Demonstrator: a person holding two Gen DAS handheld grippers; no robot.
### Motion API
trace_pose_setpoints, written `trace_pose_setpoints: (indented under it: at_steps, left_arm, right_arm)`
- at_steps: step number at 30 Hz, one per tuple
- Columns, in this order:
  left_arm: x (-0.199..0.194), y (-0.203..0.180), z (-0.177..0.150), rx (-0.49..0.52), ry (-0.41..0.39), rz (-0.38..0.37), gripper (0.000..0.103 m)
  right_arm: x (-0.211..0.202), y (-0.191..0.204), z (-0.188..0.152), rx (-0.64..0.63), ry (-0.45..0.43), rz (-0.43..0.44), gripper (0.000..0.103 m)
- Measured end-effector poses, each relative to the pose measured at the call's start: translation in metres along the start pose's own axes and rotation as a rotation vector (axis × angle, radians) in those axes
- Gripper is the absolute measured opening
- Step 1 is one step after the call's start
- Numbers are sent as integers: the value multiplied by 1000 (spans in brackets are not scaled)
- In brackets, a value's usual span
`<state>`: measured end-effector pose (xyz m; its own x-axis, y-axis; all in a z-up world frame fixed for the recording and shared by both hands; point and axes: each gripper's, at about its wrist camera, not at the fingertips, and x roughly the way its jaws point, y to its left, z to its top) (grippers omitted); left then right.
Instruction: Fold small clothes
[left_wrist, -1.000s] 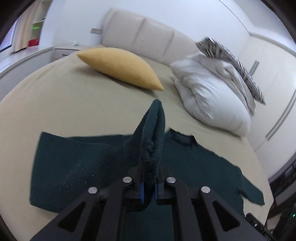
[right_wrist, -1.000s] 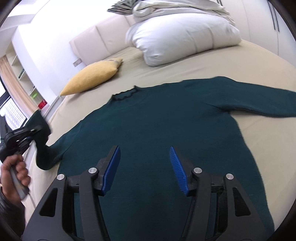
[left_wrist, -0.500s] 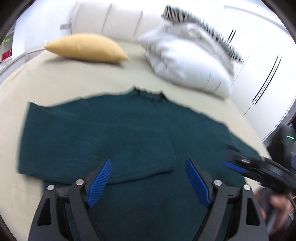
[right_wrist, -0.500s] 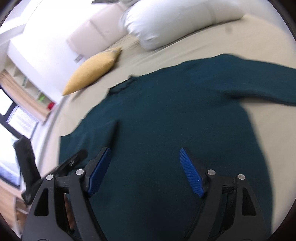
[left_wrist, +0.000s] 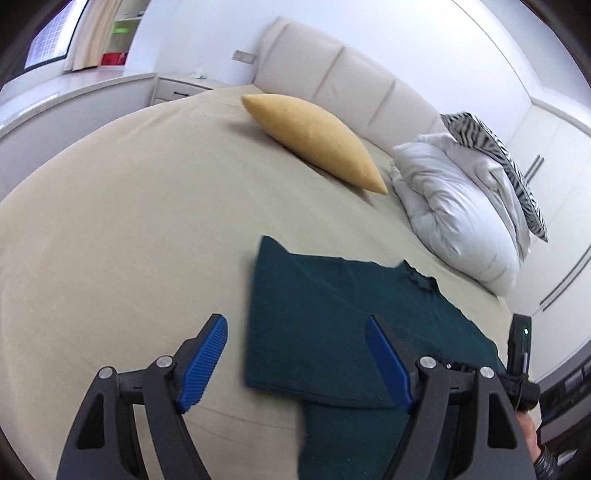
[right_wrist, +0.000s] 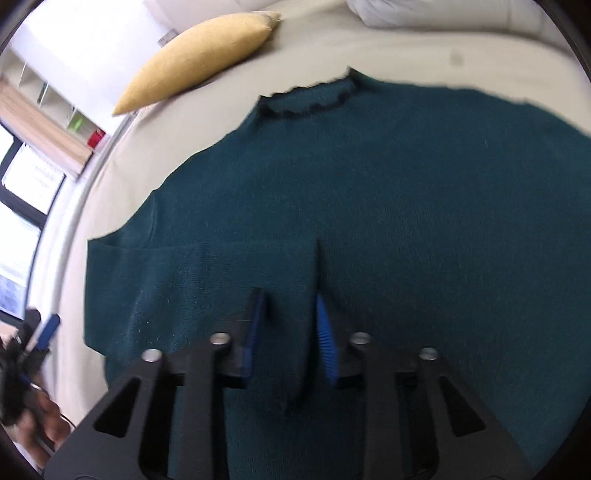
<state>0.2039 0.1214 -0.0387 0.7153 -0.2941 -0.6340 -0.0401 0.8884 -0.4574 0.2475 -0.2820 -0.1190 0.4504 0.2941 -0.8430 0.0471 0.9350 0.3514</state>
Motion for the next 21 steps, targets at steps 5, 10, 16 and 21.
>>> trace_pose_setpoints:
  at_steps: [5, 10, 16, 21]
  left_arm:
    - [6, 8, 5, -24, 9, 2, 77]
    - [24, -1, 7, -2, 40, 8, 77]
    - [68, -17, 13, 37, 110, 62, 77]
    - [101, -22, 17, 76, 159, 130, 63]
  right_arm:
    - [-21, 17, 0, -100, -67, -50, 6]
    - [-61, -8, 23, -57, -151, -61, 6]
    - [-73, -62, 33, -12, -129, -121, 6]
    - [-72, -80, 23, 14, -130, -119, 6]
